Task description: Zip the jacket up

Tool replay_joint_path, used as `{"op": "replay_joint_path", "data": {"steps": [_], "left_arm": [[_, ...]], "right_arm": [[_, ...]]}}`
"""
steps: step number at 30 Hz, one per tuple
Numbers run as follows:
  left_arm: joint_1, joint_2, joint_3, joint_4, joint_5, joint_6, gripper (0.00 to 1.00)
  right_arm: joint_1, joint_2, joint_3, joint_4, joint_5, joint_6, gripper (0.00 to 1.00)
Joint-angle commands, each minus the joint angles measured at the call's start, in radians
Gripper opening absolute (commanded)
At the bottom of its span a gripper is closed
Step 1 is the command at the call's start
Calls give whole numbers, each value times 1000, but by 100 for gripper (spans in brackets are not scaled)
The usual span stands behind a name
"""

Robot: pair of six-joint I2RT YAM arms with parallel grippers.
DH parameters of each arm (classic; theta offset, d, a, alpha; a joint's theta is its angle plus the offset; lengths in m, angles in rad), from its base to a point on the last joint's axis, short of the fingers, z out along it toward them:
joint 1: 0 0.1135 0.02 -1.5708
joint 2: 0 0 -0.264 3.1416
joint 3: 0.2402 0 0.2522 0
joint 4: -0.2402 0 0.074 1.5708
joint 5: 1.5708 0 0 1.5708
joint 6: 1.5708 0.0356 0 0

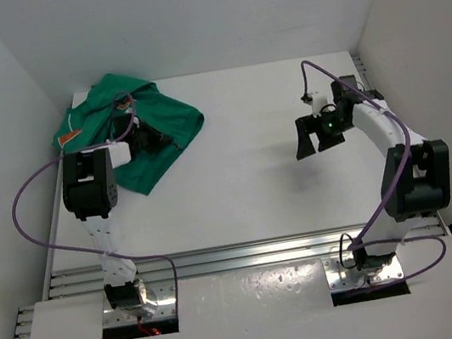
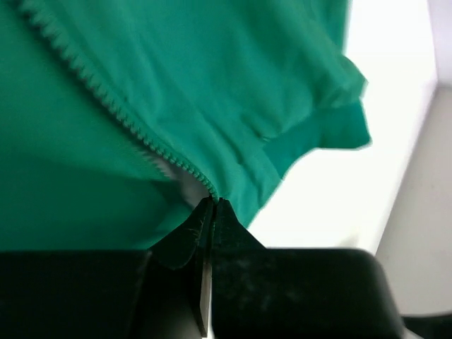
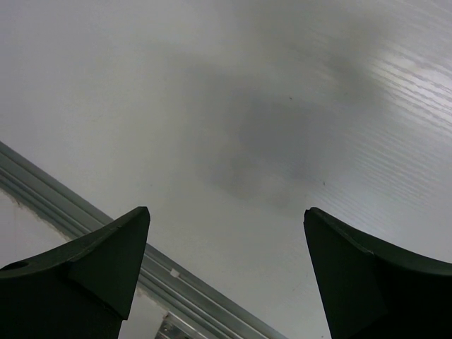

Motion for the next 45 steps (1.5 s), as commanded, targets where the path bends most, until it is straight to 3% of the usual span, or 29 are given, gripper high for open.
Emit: {"op": "replay_joint_path", "data": {"steps": [1,3,12,19,23,28,32,39,45], "left_arm": [[6,-8,33,105,111,37,5],[6,-8,33,139,229,81,3],[6,-73,-17,56,443,300,0],[15,-87,-54,-19,682,440,0],[15,-97,-74,-82,785,523,0],[15,-120,-74,-36,837,511,0],[15,-130,-83,96,889,402,0],[15,-130,-65,140,922,338,0],[15,-120,-56,349,912,157,0]], "right_arm": [[30,5,44,20,-68,5,90],[36,20,68,29,-91,17,90],[159,148,272,132,-249,172,90],[218,417,540,204,-443,341,90],[254,497,588,274,-508,450,90],[318,520,538,397,-554,513,90],[340,554,525,493,-595,635,90],[380,620,547,662,-619,795,90],[412,645,536,719,-602,804,87]]}}
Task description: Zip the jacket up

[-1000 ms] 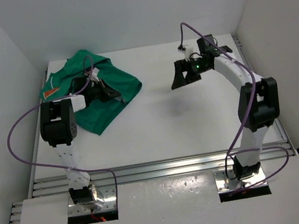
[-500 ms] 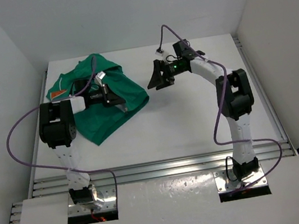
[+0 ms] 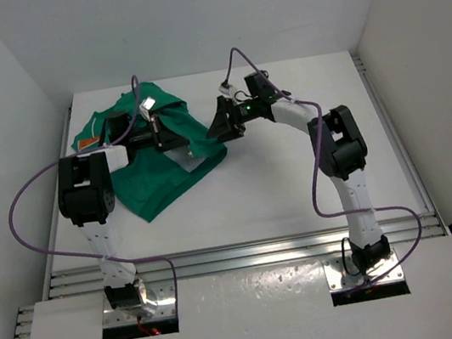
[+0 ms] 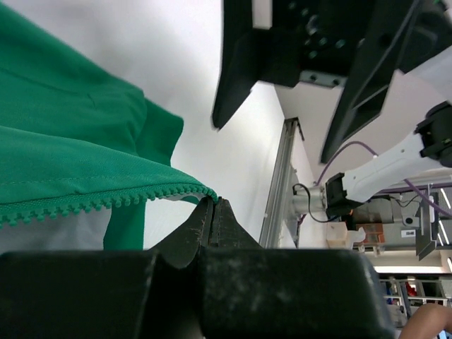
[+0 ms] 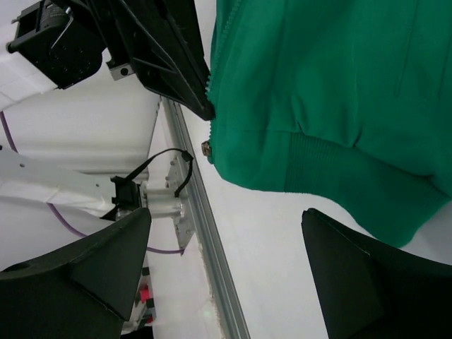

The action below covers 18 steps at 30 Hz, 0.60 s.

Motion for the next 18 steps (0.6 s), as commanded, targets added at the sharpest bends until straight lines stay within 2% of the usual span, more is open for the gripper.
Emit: {"op": "replay_joint_path", "data": {"steps": [1,9,14,18], "left_arm": [[7,-44,25,193,48,-135,0],[-14,8,25,441,12,-335,0],[-45,27,43,441,-8,-335,0],[-55,45,52,441,-31,-344,0]], "right_arm": [[24,1,9,107,-18,42,87],[45,42,16,247,-21,165,84],[53,59,22,306,-14,215,79],[58,74,41,328,-11,224,68]]}}
